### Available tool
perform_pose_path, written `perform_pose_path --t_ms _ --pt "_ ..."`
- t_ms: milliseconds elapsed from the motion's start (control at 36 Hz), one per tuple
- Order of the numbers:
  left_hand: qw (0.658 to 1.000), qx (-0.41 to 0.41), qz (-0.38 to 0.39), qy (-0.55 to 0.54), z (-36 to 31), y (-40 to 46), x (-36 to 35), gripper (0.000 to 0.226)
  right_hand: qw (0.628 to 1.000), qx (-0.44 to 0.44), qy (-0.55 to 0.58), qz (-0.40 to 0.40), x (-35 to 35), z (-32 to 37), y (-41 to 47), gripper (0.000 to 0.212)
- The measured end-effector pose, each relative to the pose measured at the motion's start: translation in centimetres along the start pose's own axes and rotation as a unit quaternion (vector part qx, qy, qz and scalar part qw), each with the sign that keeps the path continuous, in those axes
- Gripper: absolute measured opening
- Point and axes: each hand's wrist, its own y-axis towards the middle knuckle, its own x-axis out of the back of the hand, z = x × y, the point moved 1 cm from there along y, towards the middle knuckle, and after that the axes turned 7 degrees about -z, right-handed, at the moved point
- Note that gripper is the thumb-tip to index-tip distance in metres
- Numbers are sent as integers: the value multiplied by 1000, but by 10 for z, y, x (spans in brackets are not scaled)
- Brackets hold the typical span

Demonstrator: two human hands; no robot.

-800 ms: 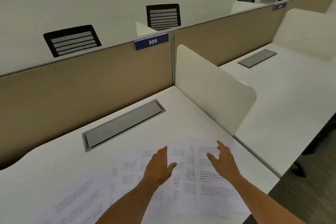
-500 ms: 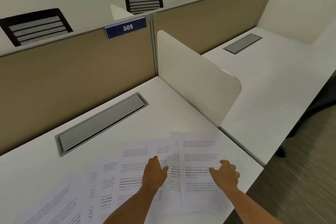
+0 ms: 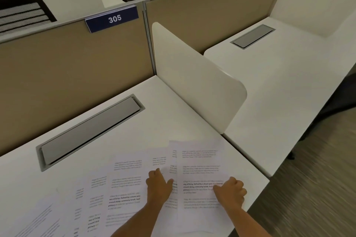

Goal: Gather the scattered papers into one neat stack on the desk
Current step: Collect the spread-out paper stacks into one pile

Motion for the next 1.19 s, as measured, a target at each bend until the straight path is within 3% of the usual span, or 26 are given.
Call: perform_pose_path --t_ms 611,722,833,972,1194 --pt "998 28 31 -54 -8 4 -13 67 998 49 -36 17 -12 4 -32 74" --pt "996 19 43 -73 -5 3 -18 58 999 39 -1 37 -13 6 -33 76" --pt "994 14 45 -102 -4 1 -19 21 998 36 25 49 -13 3 -32 79" --pt "989 3 42 -142 -9 -4 -15 15 995 21 79 53 -11 0 -28 83" --pt "980 -28 27 -194 -23 -15 7 14 961 -11 276 26 -1 0 -12 69"
